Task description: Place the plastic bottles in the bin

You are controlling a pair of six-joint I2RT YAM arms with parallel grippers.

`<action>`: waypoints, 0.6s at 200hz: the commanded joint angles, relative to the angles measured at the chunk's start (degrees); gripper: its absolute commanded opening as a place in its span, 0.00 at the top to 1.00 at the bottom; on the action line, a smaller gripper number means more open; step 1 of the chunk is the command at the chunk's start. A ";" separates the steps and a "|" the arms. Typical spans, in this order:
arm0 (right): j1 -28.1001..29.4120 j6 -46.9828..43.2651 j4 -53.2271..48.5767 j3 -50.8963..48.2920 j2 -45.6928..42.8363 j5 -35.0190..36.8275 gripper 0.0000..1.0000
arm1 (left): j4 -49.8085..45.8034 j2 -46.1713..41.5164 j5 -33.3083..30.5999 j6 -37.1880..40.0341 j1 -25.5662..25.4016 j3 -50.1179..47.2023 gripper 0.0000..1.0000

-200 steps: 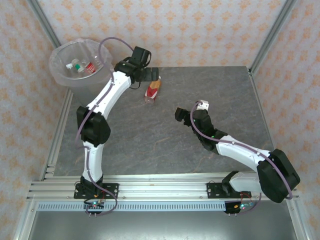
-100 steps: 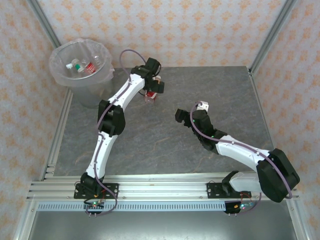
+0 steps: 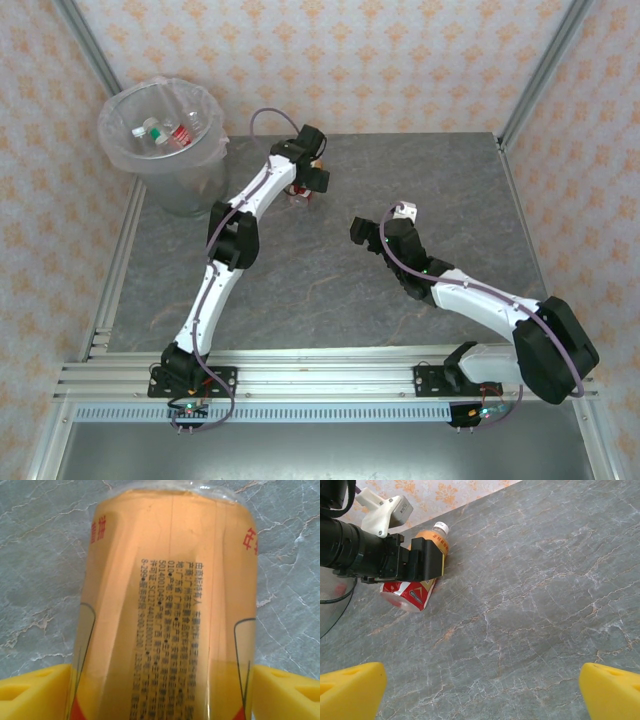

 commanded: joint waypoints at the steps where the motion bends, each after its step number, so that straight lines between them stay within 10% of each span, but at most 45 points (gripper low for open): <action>1: -0.04 0.68 -1.78 1.76 0.33 -0.12 0.01 | 2.21 1.33 -2.26 3.07 -0.25 3.05 0.15; 120: -0.04 0.09 -2.27 3.64 3.27 -2.50 0.01 | 0.42 1.86 -5.13 5.57 -0.83 4.12 0.35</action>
